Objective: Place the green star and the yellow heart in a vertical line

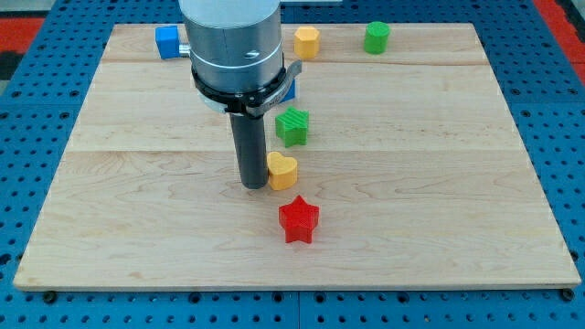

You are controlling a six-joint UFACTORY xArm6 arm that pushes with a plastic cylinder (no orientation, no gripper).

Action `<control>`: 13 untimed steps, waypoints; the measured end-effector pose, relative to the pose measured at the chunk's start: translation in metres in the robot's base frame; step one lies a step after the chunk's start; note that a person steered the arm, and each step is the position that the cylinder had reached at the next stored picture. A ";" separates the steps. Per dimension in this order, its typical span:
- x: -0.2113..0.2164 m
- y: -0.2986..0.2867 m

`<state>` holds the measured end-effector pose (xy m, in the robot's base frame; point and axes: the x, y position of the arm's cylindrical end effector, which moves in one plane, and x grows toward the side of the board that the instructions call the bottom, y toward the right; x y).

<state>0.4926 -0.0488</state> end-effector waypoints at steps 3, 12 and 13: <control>-0.016 -0.001; -0.028 0.135; -0.005 0.126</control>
<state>0.4877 0.0772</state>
